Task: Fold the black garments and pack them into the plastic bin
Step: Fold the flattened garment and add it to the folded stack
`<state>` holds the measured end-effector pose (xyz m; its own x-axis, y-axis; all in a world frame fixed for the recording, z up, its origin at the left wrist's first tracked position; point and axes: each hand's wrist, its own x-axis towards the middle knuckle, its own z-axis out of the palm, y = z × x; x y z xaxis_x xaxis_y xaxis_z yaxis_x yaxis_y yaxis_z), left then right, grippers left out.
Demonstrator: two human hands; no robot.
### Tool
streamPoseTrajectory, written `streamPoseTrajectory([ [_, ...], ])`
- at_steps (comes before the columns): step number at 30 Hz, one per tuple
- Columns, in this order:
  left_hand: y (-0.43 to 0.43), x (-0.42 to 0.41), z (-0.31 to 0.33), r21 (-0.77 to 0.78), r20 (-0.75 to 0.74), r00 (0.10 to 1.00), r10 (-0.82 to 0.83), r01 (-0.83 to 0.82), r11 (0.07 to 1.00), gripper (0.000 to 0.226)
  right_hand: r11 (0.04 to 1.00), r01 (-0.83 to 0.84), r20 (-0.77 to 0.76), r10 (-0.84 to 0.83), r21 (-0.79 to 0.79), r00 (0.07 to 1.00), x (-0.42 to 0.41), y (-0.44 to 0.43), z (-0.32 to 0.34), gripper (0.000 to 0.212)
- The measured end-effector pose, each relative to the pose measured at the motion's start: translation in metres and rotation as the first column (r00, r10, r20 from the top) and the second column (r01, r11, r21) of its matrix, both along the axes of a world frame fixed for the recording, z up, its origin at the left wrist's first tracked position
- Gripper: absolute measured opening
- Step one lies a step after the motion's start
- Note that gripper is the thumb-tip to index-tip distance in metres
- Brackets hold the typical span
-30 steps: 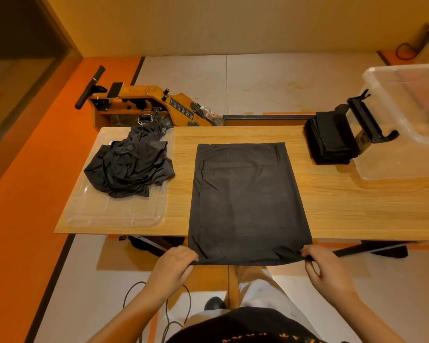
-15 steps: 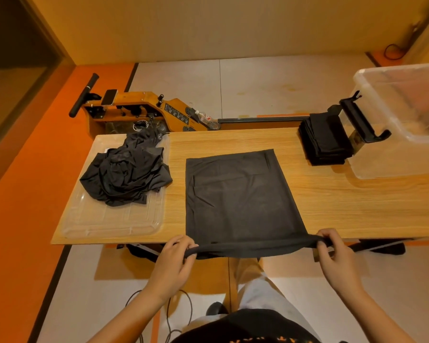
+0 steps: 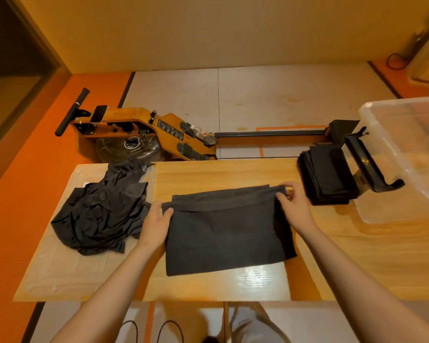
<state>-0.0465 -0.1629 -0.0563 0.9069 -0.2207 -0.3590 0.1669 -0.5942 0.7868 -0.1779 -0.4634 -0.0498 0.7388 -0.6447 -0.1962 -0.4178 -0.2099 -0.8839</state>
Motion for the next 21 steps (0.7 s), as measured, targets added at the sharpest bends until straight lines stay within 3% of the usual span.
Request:
streamPoseTrajectory([
  [2,-0.010,0.021,-0.022,0.083,-0.100,0.995,0.016,-0.008,0.997,0.013,0.996,0.007,-0.190,0.010,0.089,0.982,0.022,-0.011,-0.024,0.038],
  [4,-0.016,0.028,-0.033,0.155,-0.090,0.994,0.066,-0.051,0.987,0.011,1.000,0.015,-0.280,-0.007,0.026,0.960,0.030,-0.015,-0.041,0.042],
  [9,-0.019,0.024,-0.038,0.271,0.130,0.991,-0.023,-0.013,0.962,0.028,0.970,-0.045,-0.272,-0.023,-0.240,0.962,0.034,-0.014,-0.050,0.029],
  [15,-0.019,0.025,-0.035,0.132,0.174,0.977,0.128,-0.151,0.980,0.021,0.888,-0.048,-0.123,-0.010,-0.458,0.992,0.027,-0.006,-0.049,0.024],
  [17,-0.021,0.028,-0.034,0.119,0.189,0.970,0.155,-0.180,0.977,0.020,0.888,-0.047,-0.123,-0.011,-0.457,0.992,0.029,-0.005,-0.052,0.025],
  [21,-0.027,0.036,-0.040,0.224,0.103,0.993,0.061,-0.083,0.971,0.019,0.947,-0.057,-0.252,-0.025,-0.315,0.967,0.040,-0.006,-0.057,0.042],
])
